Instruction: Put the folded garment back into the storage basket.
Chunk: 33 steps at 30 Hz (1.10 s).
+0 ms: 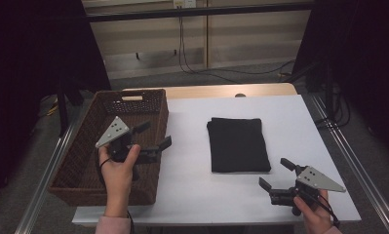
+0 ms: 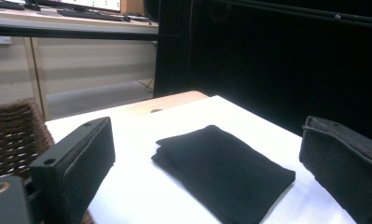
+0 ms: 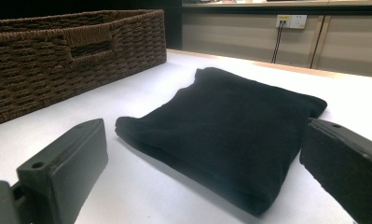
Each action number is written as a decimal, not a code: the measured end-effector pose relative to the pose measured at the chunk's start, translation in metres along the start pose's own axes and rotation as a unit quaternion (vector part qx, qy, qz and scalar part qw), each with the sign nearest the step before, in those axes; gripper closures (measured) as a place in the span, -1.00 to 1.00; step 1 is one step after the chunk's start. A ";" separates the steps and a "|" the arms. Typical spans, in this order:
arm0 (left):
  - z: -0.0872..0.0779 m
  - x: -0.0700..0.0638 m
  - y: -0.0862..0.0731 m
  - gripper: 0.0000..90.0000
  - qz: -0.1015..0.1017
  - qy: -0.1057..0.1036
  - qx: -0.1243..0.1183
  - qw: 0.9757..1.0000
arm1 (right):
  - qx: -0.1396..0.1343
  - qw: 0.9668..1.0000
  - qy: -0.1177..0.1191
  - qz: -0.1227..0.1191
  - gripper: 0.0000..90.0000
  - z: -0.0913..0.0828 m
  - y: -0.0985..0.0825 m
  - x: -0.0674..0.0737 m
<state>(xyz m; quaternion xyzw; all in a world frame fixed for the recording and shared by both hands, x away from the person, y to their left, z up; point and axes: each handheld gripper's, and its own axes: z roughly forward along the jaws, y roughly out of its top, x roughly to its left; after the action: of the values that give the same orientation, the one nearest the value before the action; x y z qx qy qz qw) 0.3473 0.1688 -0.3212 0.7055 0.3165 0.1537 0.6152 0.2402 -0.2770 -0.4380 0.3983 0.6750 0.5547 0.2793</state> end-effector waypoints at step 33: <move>0.074 -0.023 0.000 -0.92 -0.014 -0.020 0.049 0.999 | -0.001 1.000 0.004 -0.006 -0.98 0.000 0.000 0.001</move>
<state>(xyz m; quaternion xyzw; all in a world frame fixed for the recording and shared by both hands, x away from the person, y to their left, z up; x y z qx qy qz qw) 0.3747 0.0971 -0.3314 0.7333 0.3208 0.1155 0.5883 0.2400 -0.2766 -0.4375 0.3920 0.6775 0.5555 0.2805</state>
